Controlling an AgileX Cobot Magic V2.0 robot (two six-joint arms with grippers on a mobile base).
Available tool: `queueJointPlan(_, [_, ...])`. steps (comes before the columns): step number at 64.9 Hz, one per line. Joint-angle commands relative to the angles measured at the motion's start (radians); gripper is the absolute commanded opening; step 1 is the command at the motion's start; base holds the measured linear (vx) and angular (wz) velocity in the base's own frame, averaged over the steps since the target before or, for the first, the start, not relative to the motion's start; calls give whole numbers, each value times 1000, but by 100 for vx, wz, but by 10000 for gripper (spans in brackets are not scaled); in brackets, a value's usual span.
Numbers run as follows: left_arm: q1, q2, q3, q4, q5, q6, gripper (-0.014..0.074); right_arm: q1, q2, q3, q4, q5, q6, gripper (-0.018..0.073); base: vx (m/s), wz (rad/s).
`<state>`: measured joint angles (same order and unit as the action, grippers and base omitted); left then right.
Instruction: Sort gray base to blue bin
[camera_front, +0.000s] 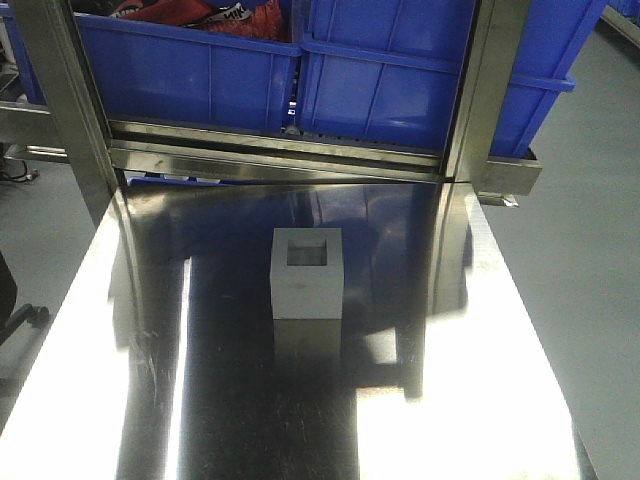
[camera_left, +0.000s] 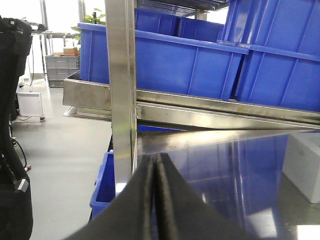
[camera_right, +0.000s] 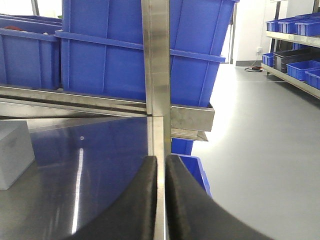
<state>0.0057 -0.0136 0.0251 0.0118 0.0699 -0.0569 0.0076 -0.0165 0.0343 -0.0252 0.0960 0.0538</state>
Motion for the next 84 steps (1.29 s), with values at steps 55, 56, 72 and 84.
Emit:
queueJointPlan(55, [-1,-11,14,-3,-87,-5,-6,-4,-9,-4,-6,-80,-7,-4,0,0])
queueJointPlan(56, [-1,-11,14,-3,-87,-5,-6,-4,-9,-4,-6,-80,-7,-4,0,0])
queueJointPlan(72, [-1,-11,-3,-3,-96,-5,-6,-4,-9,-4,-6,-80,-7,-4,0,0])
queueJointPlan(84, [-1,-4,-134,-3,-56,-5,-6,-4,-9,-4,-6,-80,-7,-4,0,0])
